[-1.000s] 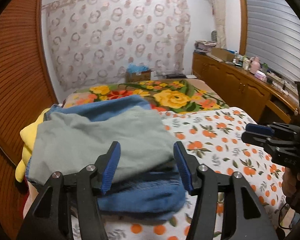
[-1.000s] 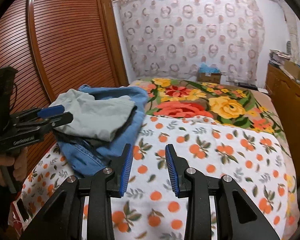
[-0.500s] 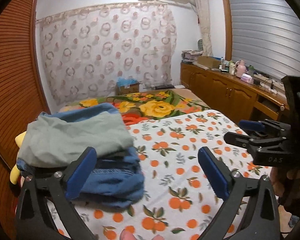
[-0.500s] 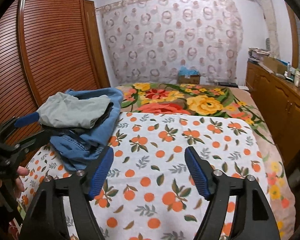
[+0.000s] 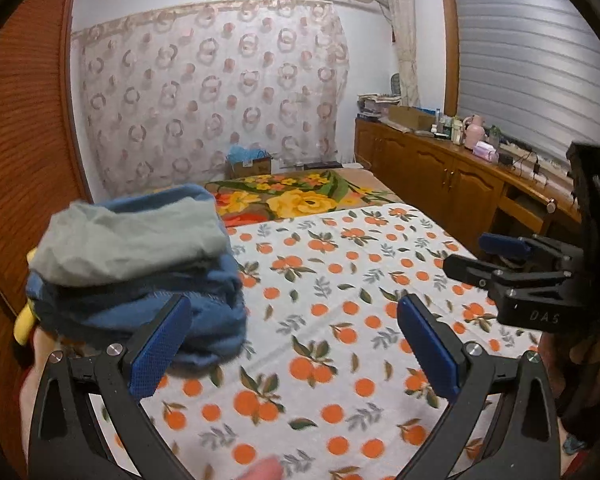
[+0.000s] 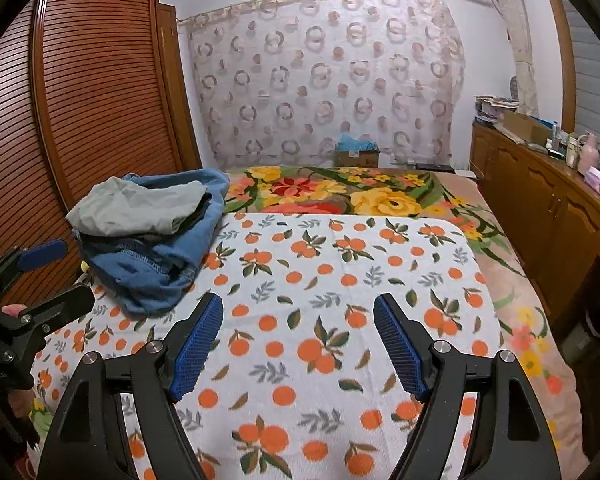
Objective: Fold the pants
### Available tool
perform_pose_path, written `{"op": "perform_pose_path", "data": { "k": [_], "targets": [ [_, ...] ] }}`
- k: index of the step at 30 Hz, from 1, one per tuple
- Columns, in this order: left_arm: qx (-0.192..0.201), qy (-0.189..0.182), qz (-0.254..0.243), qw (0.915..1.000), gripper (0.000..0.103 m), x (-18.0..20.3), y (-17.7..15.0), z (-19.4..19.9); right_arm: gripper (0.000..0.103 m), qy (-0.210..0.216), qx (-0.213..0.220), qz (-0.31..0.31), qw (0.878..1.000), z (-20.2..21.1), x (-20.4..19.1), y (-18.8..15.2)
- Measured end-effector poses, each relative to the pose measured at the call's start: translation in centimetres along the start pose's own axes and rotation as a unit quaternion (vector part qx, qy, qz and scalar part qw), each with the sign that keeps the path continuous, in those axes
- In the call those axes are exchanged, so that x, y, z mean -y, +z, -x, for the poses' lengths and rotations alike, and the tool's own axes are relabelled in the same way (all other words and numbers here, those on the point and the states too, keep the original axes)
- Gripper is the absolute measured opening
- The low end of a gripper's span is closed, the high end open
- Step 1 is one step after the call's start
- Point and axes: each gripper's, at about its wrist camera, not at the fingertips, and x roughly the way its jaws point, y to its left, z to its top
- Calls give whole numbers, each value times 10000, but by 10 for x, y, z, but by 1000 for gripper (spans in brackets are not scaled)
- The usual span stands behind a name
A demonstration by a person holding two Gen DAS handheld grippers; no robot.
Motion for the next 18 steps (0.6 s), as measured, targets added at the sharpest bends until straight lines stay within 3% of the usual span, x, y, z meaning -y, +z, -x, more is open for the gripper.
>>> {"op": "perform_pose_path", "data": {
  "k": [10,18],
  "targets": [
    [38,49,153,9999,102,12,-11,32,80,-68,90,-120,9999,22,-1,-5],
    [330,221,156,9991,102,14,-12,74,80,-83,484,-208,9986,50,1,-17]
  ]
}}
